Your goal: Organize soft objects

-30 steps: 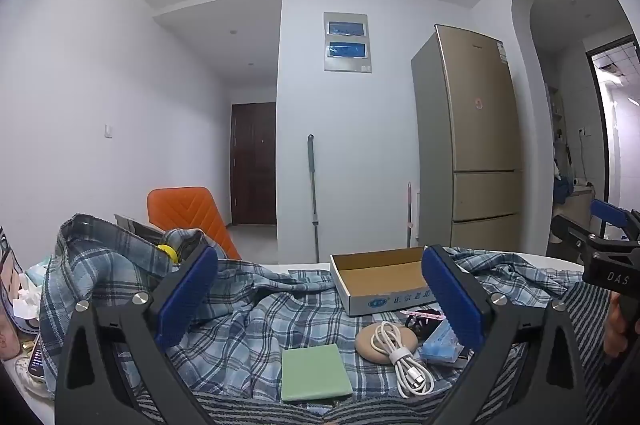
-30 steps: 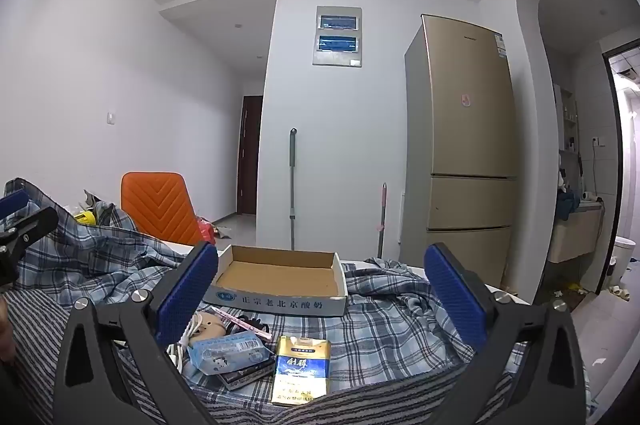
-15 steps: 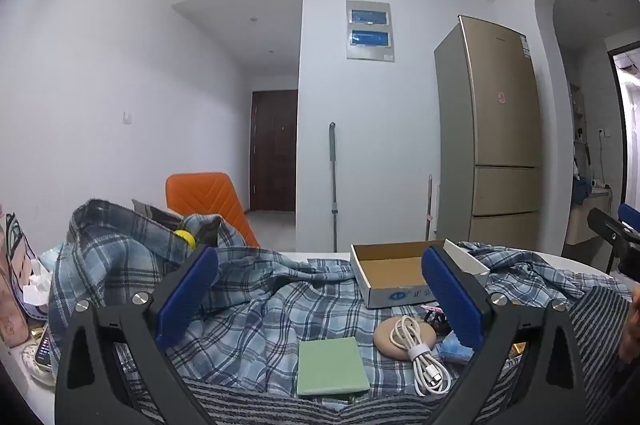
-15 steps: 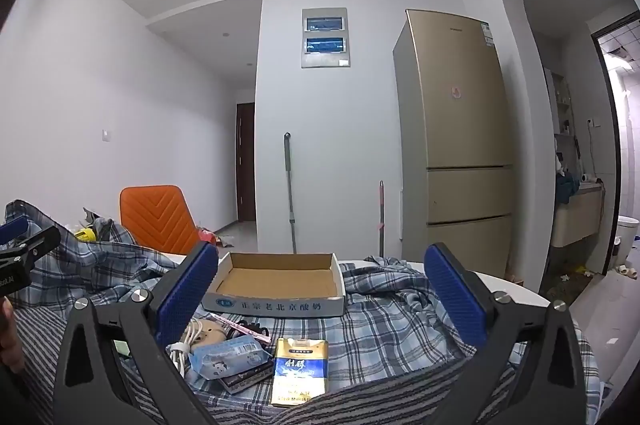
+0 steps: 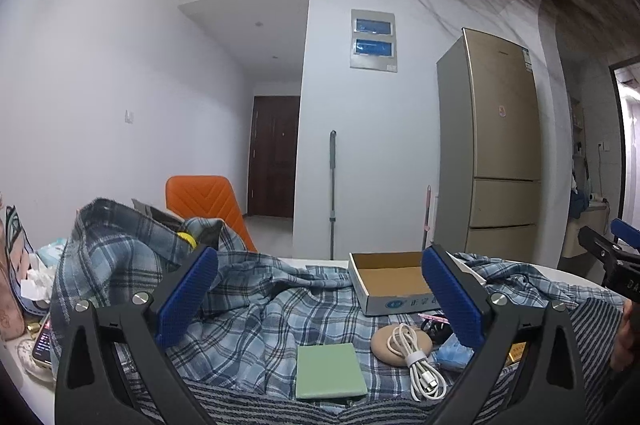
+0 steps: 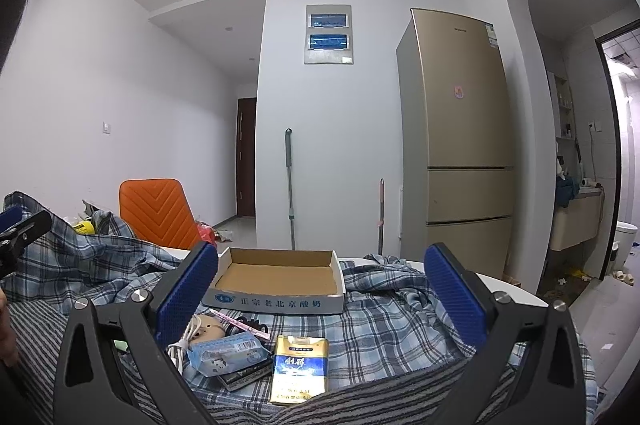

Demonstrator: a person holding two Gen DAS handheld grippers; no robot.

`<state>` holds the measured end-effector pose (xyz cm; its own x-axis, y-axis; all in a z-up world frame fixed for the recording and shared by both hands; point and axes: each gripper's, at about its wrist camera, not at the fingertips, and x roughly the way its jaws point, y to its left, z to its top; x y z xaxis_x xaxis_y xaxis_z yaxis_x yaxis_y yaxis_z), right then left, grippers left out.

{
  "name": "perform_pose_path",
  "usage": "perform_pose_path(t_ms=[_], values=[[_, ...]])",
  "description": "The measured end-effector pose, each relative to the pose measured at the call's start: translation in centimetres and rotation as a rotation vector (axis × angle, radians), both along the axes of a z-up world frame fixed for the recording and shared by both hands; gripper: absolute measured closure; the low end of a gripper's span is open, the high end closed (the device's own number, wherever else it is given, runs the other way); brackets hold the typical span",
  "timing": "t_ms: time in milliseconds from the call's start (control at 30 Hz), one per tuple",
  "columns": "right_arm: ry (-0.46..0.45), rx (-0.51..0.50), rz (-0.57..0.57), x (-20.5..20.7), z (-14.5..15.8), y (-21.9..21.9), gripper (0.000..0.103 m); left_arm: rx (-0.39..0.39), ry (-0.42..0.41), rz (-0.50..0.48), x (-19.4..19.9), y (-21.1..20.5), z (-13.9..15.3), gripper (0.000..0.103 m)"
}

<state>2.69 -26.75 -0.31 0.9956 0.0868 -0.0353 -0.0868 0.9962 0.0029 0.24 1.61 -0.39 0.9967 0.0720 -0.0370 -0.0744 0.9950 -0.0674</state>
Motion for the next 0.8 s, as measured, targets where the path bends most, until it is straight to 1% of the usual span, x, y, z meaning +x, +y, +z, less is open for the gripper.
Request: perform_pose_path(t_ms=[267,533,633,700,800], values=[[-0.006,0.021,0.003,-0.2,0.0,-0.4,0.0,0.014,0.014,0.004,0.3,-0.2,-0.1,0.0],[0.016,0.023,0.005,0.4,-0.2,-0.4,0.0,0.029,0.022,0.002,0.4,-0.5,-0.2,0.0],[0.051,0.02,0.021,1.2,-0.3,-0.2,0.0,0.04,0.021,-0.016,0.4,-0.7,-0.2,0.0],[0.083,0.01,0.012,1.9,-0.5,-0.1,0.0,0.052,0.027,-0.007,0.5,-0.9,-0.1,0.0],[0.072,0.023,0.019,1.6,-0.5,-0.3,0.0,0.05,0.025,-0.012,0.5,-1.0,-0.1,0.0]])
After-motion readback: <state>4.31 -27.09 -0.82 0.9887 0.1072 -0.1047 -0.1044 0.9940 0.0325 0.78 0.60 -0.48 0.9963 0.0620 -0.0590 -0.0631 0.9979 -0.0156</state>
